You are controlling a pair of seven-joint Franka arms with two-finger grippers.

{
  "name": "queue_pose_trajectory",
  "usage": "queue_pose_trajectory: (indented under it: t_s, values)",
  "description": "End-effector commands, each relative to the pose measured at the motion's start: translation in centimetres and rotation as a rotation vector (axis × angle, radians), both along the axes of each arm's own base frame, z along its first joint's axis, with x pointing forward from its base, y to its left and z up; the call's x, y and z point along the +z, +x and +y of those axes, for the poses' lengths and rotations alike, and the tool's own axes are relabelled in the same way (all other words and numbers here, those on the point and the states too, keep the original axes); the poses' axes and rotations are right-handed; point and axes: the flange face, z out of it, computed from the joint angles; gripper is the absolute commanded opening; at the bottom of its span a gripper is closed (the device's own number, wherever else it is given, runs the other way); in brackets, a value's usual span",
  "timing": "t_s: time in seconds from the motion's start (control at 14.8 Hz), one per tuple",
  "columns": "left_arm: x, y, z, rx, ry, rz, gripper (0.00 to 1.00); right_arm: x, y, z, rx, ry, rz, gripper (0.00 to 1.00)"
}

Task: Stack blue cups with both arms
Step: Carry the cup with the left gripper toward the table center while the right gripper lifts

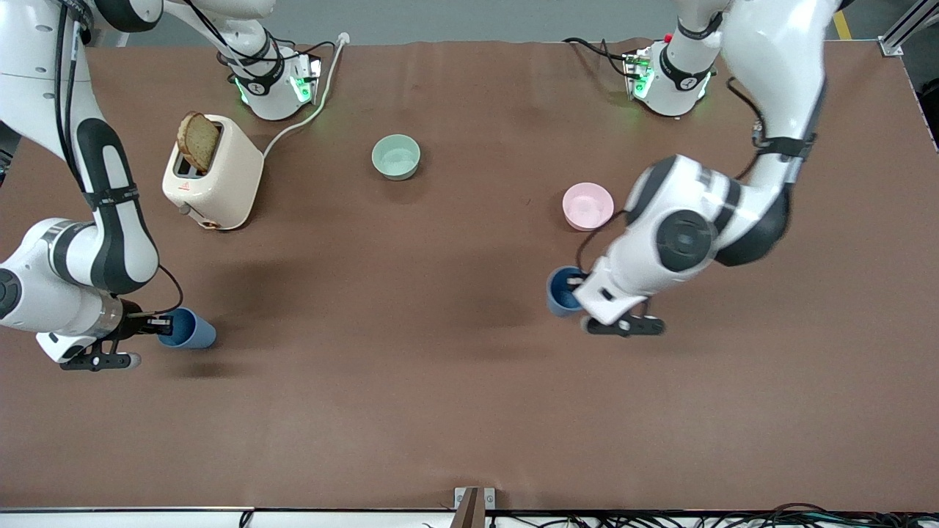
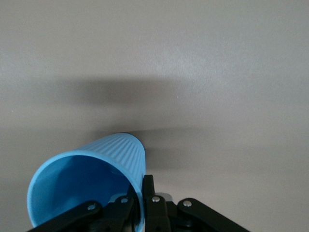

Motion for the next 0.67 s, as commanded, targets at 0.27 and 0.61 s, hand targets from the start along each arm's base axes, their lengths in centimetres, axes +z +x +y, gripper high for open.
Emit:
queue_pose_trajectory:
  t_s: [0.27, 0.61]
  values:
    - [-6.5, -4.0, -10.5, 0.089, -0.055, -0.063, 0.00, 7.9, 1.3, 2.2, 0.016, 0.036, 0.061, 0.04]
    - [-10.9, -5.6, -13.0, 0.074, -0.064, -0.049, 0.01, 13.1, 0.9, 12.0, -0.097, 0.032, 0.073, 0.04]
